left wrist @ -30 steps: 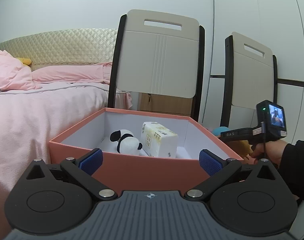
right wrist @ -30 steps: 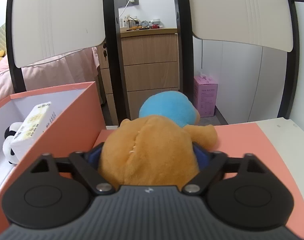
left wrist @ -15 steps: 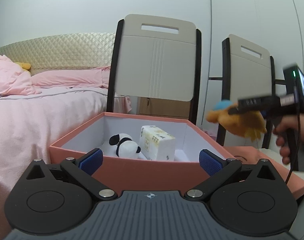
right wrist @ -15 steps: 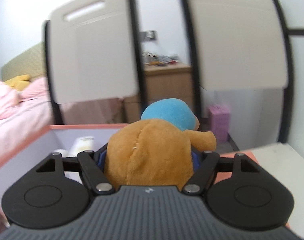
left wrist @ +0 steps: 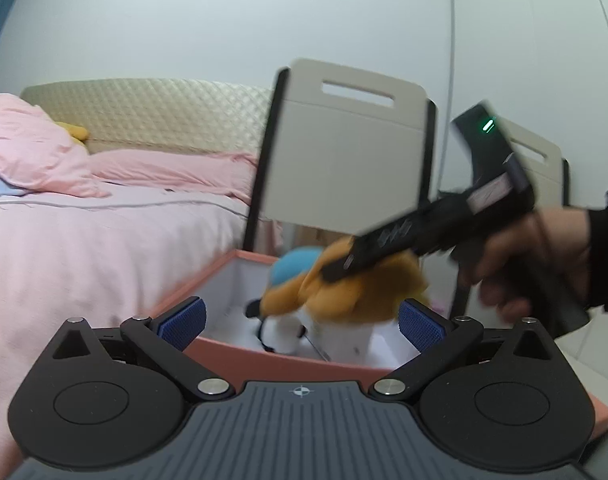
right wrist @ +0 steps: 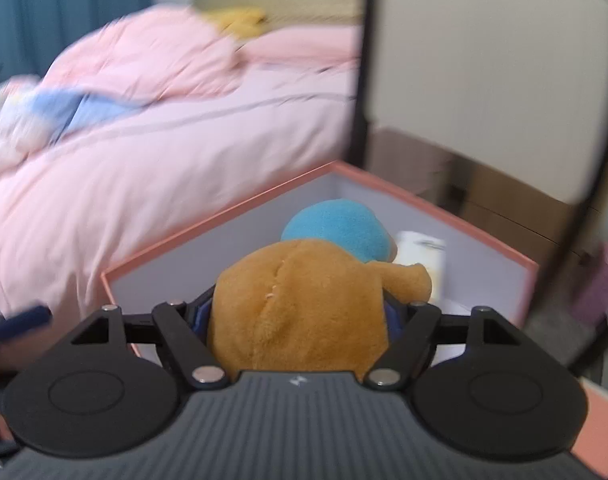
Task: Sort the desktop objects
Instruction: 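Carry the orange plush with the right gripper into the box and release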
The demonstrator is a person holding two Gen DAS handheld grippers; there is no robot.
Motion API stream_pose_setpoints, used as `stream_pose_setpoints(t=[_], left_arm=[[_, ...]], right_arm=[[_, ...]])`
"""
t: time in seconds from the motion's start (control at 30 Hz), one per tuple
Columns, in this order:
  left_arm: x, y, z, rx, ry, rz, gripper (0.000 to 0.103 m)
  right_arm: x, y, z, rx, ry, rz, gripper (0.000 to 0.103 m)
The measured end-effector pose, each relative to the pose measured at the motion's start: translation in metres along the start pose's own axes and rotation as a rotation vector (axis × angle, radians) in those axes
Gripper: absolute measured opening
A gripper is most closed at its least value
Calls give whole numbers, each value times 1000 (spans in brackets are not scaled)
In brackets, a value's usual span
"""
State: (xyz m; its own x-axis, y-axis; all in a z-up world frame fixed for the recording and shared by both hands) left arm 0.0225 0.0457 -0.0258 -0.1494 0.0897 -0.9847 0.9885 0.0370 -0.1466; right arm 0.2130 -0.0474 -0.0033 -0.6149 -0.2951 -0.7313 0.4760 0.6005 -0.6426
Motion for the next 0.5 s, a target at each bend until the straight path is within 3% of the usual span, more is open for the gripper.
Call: stream_pose_setpoints(t=[0.27,0.5], left_arm=[[8,13,-9,-19,-21,-46,103],[7,14,-7,-8,-8,-55,103]], right_arm=[[4,79,-20,-96,-139,-127,77],[27,115,-10,-82,-162,-260,82]])
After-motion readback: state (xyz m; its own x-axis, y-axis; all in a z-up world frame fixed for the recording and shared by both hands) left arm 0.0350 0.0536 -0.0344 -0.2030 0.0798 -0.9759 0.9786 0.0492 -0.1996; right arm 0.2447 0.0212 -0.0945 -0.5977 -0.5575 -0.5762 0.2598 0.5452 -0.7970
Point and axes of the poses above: each gripper's, at about its wrist camera, not at the fingertips, and y roughly the way its jaws point, z to its right, x to its underside, the point moved 5 cm from there along y, roughly the way its jaws point, and after that the axes turned 15 degrees about y, right-handed, at the moved point
